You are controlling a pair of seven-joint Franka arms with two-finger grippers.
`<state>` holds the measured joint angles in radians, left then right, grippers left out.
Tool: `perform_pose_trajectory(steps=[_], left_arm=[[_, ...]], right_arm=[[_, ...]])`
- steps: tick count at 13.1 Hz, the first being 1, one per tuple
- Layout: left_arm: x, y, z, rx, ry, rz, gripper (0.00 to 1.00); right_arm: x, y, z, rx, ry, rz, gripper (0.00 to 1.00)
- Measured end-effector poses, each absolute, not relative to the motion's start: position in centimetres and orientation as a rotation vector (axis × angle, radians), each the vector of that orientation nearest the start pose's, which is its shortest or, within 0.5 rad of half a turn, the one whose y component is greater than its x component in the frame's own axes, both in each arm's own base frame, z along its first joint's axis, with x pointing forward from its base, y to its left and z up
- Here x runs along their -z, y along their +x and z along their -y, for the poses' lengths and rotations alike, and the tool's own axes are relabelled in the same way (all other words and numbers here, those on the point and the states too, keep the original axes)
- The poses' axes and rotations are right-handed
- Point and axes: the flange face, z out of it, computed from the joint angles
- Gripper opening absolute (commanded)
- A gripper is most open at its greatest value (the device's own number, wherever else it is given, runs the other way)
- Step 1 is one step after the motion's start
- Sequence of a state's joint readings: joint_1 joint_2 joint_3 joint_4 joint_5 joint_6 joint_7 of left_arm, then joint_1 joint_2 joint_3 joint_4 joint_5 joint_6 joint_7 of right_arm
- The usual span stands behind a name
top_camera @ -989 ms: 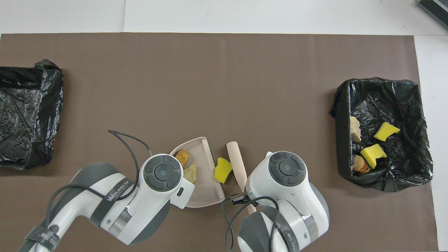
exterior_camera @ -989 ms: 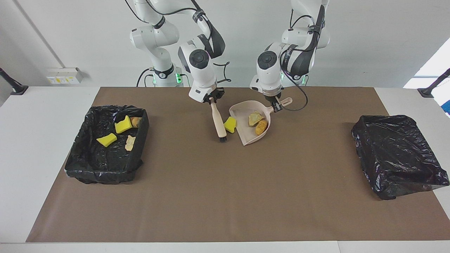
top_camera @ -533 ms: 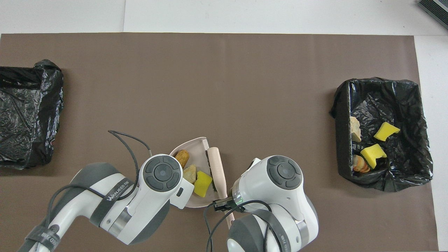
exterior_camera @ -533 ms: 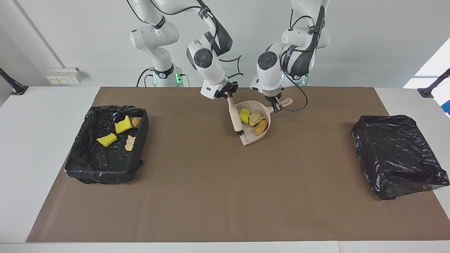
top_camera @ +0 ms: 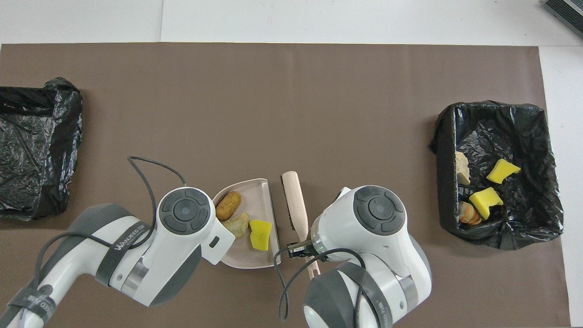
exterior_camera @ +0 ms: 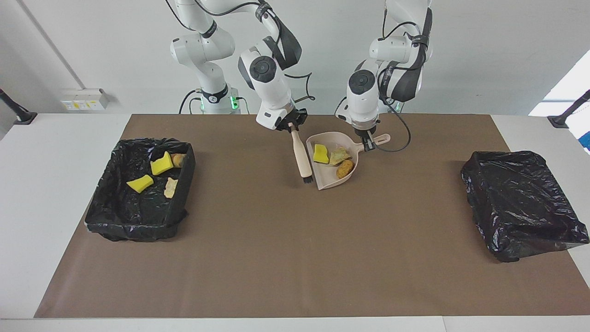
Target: Sweep and dump trash in bin
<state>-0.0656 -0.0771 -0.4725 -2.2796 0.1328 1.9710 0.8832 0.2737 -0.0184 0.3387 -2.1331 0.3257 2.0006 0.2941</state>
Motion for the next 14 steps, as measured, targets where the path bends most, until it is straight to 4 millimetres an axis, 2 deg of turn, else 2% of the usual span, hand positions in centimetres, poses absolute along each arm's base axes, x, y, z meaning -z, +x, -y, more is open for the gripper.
perform_pose_trajectory(steps=[2,3,5,8,11,14], left_arm=[[-38.1,43.1,21.3,-0.365,-2.21,-2.06,0.0],[-39.4,44.1,19.2,-0.335,-2.199,-2.078,0.0],[-42.2,45.9,13.9,-0.271,-2.191,-2.104,0.0],[-45.7,48.2,4.2,-0.163,-2.22,-2.124,0.0],[-48.4,50.2,-6.1,-0.051,-2.321,-2.041,0.0],[-51.4,52.2,-16.6,-0.004,-2.341,-1.939,0.0]], right_arm=[[-41.4,42.0,-32.1,-0.269,-3.015,0.163,0.0],[-41.7,41.9,-32.3,-0.24,-3.051,0.109,0.0],[-42.1,41.6,-33.0,-0.224,-3.062,0.063,0.0],[-42.3,40.7,-34.8,-0.189,-3.054,0.023,0.0],[-41.5,36.7,-40.1,-0.179,-3.048,-0.011,0.0],[-38.8,31.6,-45.1,-0.23,-3.063,0.017,0.0]])
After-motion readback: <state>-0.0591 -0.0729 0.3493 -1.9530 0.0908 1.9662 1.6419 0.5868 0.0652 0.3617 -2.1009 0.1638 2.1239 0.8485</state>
